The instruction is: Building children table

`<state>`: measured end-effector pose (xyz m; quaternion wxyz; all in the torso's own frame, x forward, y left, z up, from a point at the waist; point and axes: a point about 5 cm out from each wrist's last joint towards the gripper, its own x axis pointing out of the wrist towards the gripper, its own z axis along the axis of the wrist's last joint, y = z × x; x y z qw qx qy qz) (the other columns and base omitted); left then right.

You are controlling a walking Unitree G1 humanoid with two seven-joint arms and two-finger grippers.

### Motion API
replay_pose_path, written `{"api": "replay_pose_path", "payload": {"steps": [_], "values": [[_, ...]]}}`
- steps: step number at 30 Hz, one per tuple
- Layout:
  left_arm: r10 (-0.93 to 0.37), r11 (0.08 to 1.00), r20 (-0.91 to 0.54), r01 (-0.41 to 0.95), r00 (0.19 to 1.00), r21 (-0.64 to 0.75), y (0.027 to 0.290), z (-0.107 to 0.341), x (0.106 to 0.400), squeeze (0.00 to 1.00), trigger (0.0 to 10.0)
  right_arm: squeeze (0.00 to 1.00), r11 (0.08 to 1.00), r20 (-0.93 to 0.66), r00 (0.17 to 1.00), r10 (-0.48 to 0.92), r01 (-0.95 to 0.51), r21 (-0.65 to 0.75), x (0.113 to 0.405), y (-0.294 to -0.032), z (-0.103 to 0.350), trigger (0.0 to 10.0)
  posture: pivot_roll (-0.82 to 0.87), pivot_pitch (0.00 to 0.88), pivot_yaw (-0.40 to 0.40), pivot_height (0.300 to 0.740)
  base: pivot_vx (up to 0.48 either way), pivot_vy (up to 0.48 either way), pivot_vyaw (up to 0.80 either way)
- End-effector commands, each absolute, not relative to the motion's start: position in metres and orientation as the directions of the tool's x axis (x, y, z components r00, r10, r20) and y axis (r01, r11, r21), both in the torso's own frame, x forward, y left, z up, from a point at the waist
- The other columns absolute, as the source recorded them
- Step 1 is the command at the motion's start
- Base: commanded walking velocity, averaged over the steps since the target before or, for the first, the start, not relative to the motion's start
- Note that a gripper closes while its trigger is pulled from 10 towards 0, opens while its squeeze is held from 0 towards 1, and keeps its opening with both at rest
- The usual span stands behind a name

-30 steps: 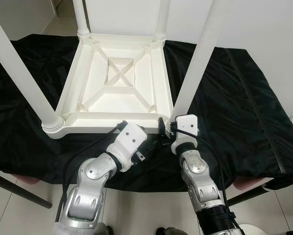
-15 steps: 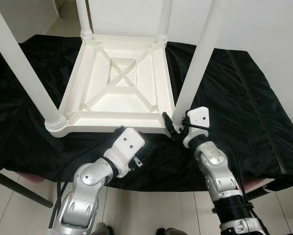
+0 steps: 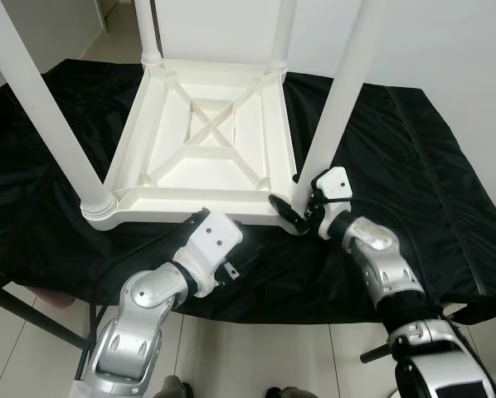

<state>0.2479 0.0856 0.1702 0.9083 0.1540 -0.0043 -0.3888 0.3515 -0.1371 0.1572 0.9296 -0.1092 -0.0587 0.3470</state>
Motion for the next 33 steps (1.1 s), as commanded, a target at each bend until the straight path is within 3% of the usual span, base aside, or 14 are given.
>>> {"api": "replay_pose_path", "payload": {"steps": [1, 11, 12, 15, 17, 21, 23, 24, 33], "values": [[-0.717, 0.639, -0.114, 0.714, 0.687, 0.287, 0.085, 0.172, 0.245, 0.0, 10.0, 0.0, 0.706, -0.006, 0.726, 0.688, -0.67, -0.228, 0.351, -0.135, 0.15, 0.0, -0.02, 0.107, -0.018, 0.74, 0.0, 0.0, 0.0], [-0.705, 0.652, -0.117, 0.704, 0.699, 0.281, 0.086, 0.171, 0.243, 0.0, 10.0, 0.0, 0.708, -0.016, 0.725, 0.688, -0.677, -0.202, 0.349, -0.145, 0.146, 0.0, -0.02, 0.112, -0.022, 0.74, 0.0, 0.0, 0.0], [-0.705, 0.652, -0.117, 0.704, 0.7, 0.282, 0.086, 0.17, 0.243, 0.0, 10.0, 0.0, 0.723, -0.005, 0.737, 0.676, -0.665, -0.188, 0.35, -0.146, 0.147, 9.8, -0.02, 0.111, -0.023, 0.74, 0.0, 0.0, 0.0], [-0.7, 0.656, -0.113, 0.698, 0.705, 0.288, 0.085, 0.171, 0.244, 0.0, 10.0, 0.0, 0.814, 0.048, 0.817, 0.575, -0.565, -0.134, 0.352, -0.146, 0.153, 10.0, -0.02, 0.108, -0.024, 0.74, 0.0, 0.0, 0.0], [-0.7, 0.656, -0.113, 0.698, 0.705, 0.288, 0.085, 0.171, 0.244, 0.0, 10.0, 0.0, 0.814, 0.048, 0.817, 0.575, -0.565, -0.134, 0.352, -0.146, 0.153, 10.0, -0.02, 0.108, -0.024, 0.74, 0.0, 0.0, 0.0], [-0.698, 0.657, -0.113, 0.695, 0.707, 0.291, 0.085, 0.17, 0.244, 0.0, 10.0, 0.0, 0.895, 0.092, 0.891, 0.445, -0.439, -0.076, 0.35, -0.142, 0.156, 10.0, -0.02, 0.102, -0.021, 0.74, 0.0, 0.0, 0.0], [-0.699, 0.656, -0.114, 0.697, 0.706, 0.291, 0.085, 0.17, 0.244, 0.0, 10.0, 0.0, 0.952, 0.118, 0.945, 0.304, -0.304, -0.02, 0.343, -0.136, 0.154, 10.0, -0.03, 0.099, -0.02, 0.74, 0.0, 0.0, 0.0], [-0.7, 0.654, -0.114, 0.698, 0.704, 0.292, 0.085, 0.17, 0.244, 0.0, 10.0, 0.0, 0.987, 0.122, 0.98, 0.155, -0.158, 0.014, 0.335, -0.131, 0.151, 10.0, -0.03, 0.097, -0.019, 0.74, 0.0, 0.0, 0.0], [-0.697, 0.656, -0.11, 0.692, 0.709, 0.301, 0.085, 0.17, 0.246, 0.0, 10.0, 0.0, 0.993, 0.154, 0.982, -0.114, 0.107, 0.049, 0.317, -0.117, 0.15, 10.0, -0.03, 0.108, -0.014, 0.74, 0.0, 0.0, 0.0]]}}
